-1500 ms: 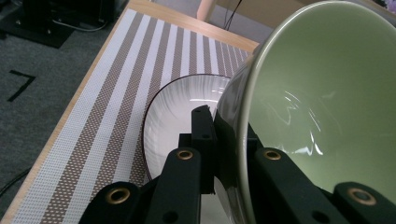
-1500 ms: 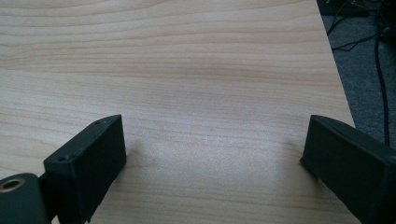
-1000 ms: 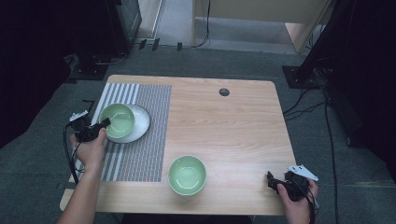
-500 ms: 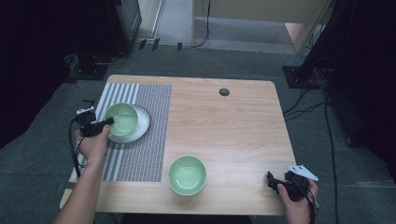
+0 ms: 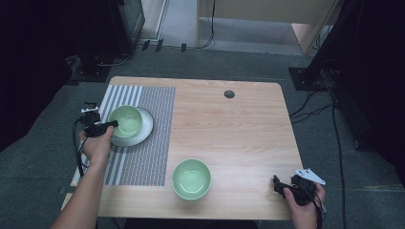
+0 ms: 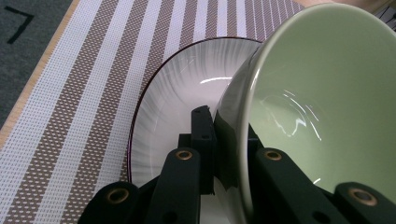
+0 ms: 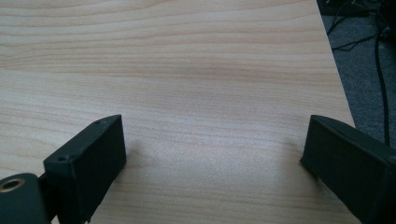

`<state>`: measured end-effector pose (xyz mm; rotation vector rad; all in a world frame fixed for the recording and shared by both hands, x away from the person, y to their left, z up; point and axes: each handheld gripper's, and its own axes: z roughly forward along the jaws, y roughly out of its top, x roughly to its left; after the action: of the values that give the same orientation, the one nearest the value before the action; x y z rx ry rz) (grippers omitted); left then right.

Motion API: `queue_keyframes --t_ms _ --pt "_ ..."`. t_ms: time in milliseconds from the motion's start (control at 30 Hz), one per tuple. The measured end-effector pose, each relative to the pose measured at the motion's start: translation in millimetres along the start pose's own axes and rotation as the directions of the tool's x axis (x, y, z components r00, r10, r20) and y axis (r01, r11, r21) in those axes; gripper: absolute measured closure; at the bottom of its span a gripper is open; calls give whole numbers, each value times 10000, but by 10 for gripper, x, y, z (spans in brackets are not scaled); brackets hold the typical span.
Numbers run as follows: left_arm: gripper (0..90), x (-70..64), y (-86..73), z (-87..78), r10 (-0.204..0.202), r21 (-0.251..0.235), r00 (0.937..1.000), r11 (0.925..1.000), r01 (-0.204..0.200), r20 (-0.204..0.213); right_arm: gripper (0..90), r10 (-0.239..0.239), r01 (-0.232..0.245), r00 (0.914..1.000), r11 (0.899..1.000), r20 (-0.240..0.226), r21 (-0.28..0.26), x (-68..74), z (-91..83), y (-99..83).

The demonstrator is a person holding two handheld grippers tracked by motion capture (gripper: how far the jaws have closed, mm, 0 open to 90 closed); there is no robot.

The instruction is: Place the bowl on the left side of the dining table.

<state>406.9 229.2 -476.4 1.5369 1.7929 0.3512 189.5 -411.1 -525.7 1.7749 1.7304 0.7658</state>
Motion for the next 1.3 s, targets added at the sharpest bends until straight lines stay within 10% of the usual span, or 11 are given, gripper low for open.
queue_keyframes --t_ms 633,867,1033,1300 --pt "815 26 121 74 -323 876 9995 9956 323 -16 46 18 -18 10000 10000 26 29 -2 4 3" --pt "413 46 161 25 -634 332 9974 9975 623 353 46 19 -19 10000 10000 27 28 -1 5 3" --pt "168 3 121 -63 202 -309 9986 9993 -187 485 46 20 -21 10000 10000 28 29 -1 5 3" --pt "150 -28 72 -136 531 -799 9981 9955 -504 317 46 19 -19 10000 10000 28 27 -1 5 3"
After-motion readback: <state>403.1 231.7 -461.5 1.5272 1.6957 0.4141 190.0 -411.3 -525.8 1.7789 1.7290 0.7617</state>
